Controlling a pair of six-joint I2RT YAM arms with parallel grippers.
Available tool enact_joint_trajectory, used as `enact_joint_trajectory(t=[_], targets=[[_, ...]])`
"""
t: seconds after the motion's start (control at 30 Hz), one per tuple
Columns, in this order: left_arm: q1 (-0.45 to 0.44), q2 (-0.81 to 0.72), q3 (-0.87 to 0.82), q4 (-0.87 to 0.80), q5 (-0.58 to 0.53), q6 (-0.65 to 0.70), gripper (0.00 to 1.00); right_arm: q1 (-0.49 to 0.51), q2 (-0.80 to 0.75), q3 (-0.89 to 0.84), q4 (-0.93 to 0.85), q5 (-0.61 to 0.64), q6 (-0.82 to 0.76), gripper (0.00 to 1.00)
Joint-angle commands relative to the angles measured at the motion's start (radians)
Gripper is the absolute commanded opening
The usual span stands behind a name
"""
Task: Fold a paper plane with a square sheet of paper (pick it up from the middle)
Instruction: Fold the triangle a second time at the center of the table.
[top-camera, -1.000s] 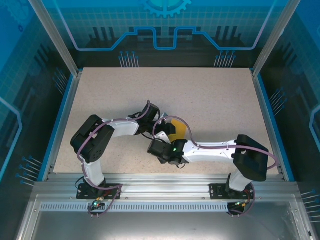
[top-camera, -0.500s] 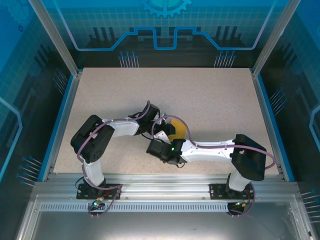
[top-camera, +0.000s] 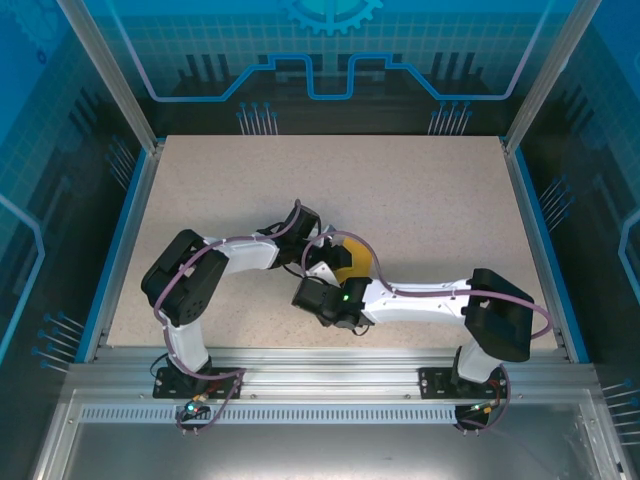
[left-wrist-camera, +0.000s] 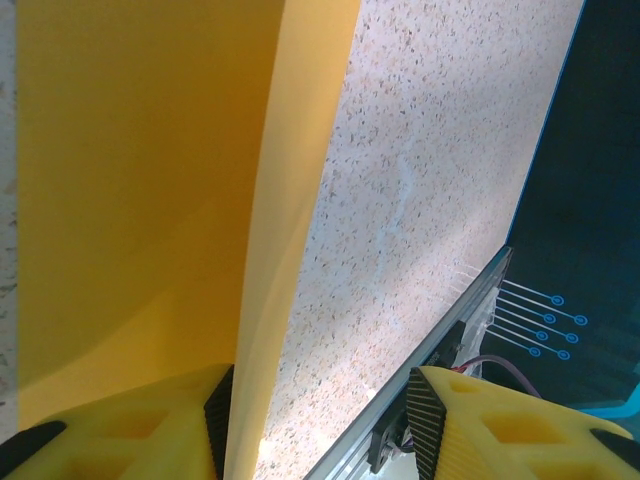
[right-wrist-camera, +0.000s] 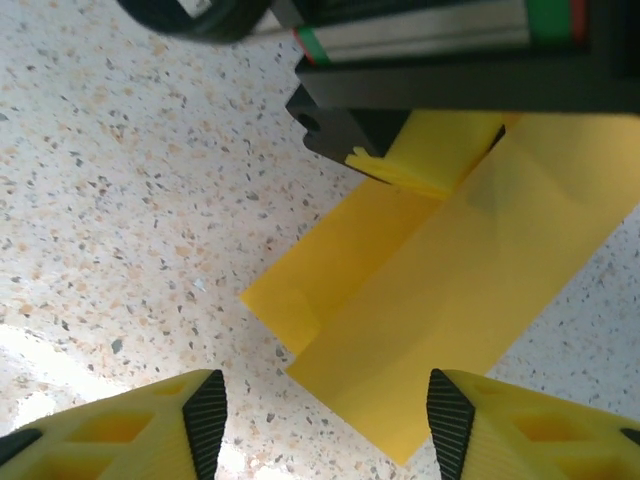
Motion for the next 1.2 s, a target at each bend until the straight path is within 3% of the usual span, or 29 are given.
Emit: enact_joint_trajectory(t=[0.0, 0.4, 0.6, 0.83, 1.07, 1.17], targets=[[0.007, -0.019, 0.024, -0.028, 0.032, 0.014, 0.51, 0.02, 0.004, 0.034, -0.031, 0.034, 0.027, 0.6], [0.006, -0.02, 0.029, -0.029, 0.036, 0.011, 0.51, 0.02, 0.069, 0.064, -0.106, 0.088, 0.068, 0.56], [0.006, -0.022, 0.026, -0.032, 0.034, 0.013, 0.51, 0.019, 0.049, 0.057, -0.115, 0.096, 0.074, 0.41], [0.007, -0.027, 0.021, -0.036, 0.03, 0.016, 0.51, 0.02, 0.027, 0.056, -0.117, 0.086, 0.056, 0.31], [0.007, -0.025, 0.025, -0.05, 0.022, 0.02, 0.51, 0.006, -0.003, 0.029, -0.079, 0.03, 0.034, 0.01], [0.007, -0.03, 0.029, -0.062, 0.011, 0.025, 0.51, -0.011, -0.026, 0.004, -0.049, -0.016, 0.016, 0.01]])
